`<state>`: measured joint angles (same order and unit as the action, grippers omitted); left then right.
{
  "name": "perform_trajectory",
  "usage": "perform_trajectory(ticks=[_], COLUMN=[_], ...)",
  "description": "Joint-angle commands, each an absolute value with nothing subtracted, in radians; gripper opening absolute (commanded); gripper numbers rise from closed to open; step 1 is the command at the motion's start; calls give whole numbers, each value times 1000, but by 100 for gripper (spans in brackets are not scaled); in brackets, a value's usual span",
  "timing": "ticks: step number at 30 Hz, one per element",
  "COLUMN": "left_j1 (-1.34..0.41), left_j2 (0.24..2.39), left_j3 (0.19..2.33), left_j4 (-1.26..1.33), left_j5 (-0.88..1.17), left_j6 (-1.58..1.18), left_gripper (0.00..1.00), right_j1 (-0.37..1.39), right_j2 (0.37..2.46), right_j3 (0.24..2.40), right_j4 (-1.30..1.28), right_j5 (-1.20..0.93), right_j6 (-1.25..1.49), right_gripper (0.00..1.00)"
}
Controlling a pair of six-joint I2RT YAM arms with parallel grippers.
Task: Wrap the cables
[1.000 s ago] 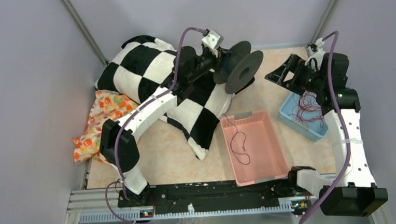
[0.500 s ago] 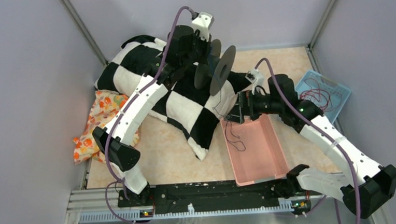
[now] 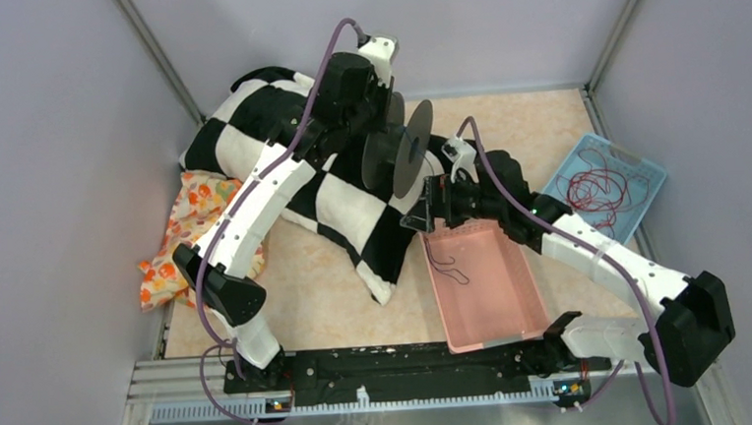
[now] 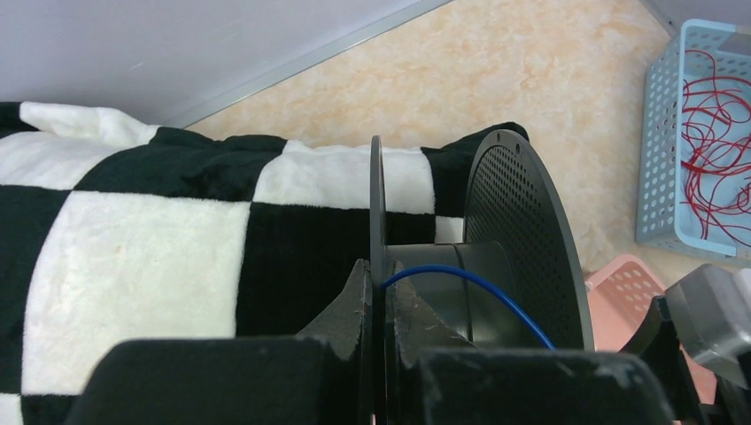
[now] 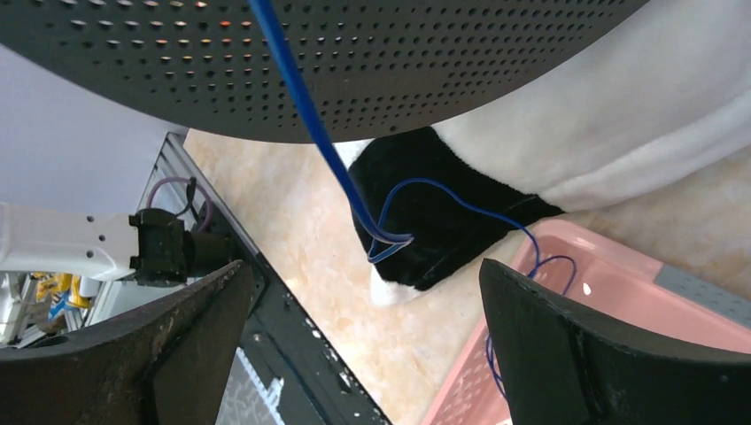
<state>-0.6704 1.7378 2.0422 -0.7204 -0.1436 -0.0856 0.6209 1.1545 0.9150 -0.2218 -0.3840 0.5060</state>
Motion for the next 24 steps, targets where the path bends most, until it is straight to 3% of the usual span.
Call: perform_trajectory(ticks=[1,15,21,24], left_j1=[-668,-544,-499,-473], left_j2=[1714,1735,1711,1698], left_j3=[2104,2088,2022,1982], left_j4=[-742,-768,-741,-714], left_j5=[-213,-86,-23,32], left_j6=[-82,-160,-163,-179], left_gripper=[0,0,0,0], right_j1=[663,682,689,688], right_j2=[1178,1169,1176,1212], right_j3=[911,731,677,683], right_j4=[-107,46,144,153], right_j5=[-347,-232,-246,-259], right_j6=[539,394,292,228], right_gripper=[99,94,62,63])
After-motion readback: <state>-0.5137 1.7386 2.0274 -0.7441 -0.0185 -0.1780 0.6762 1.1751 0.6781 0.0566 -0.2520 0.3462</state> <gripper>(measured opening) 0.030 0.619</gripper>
